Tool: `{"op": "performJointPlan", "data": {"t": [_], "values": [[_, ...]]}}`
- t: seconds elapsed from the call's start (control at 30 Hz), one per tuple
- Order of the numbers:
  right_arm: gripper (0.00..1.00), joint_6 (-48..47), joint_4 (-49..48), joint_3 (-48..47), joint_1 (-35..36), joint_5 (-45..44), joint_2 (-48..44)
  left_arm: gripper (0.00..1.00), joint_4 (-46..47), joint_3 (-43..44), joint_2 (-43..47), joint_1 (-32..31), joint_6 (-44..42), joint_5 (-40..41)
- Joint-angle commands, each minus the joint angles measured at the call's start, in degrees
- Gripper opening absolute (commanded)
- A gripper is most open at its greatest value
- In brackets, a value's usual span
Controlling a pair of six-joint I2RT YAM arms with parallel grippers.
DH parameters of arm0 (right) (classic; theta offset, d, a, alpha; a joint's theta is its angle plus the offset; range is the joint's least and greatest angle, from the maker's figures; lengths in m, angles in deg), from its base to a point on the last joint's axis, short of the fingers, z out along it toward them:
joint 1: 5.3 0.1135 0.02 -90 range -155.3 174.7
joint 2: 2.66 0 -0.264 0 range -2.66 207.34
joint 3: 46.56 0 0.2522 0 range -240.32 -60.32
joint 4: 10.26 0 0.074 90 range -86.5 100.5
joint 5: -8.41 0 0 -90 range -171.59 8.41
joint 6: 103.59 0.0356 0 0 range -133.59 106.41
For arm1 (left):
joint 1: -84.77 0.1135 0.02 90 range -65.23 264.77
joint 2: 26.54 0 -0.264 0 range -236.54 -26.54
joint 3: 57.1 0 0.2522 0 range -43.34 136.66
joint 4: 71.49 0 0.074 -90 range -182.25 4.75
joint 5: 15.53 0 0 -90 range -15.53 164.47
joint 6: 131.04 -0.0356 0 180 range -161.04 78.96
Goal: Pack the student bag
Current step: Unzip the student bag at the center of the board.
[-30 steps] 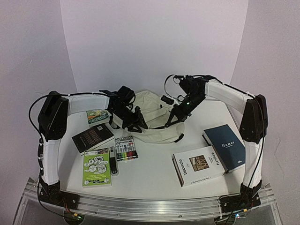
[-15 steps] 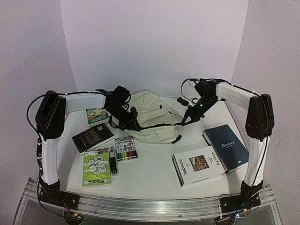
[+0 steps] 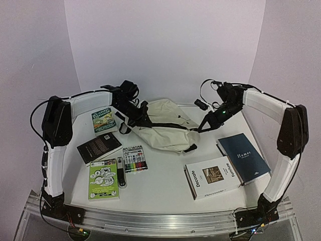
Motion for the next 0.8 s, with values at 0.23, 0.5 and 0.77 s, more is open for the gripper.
{"op": "performJointPlan", "data": {"t": [0.23,0.5,0.77], "values": [[0.0,10.0,-2.2,-4.9,6.2,-2.1,2.5,0.7,1.7,-12.6,15.1,4.6,-7.0,3.6],[0.0,14.0,-4.6,-3.9,6.2,-0.8,6.6,0.85,0.8,-9.9,13.4,-4.5,-8.1,6.8],[0.0,14.5,-4.9,-3.6,6.2,-1.3,6.9,0.93,2.0,-3.9,5.7,-9.0,-3.6,7.4]]}}
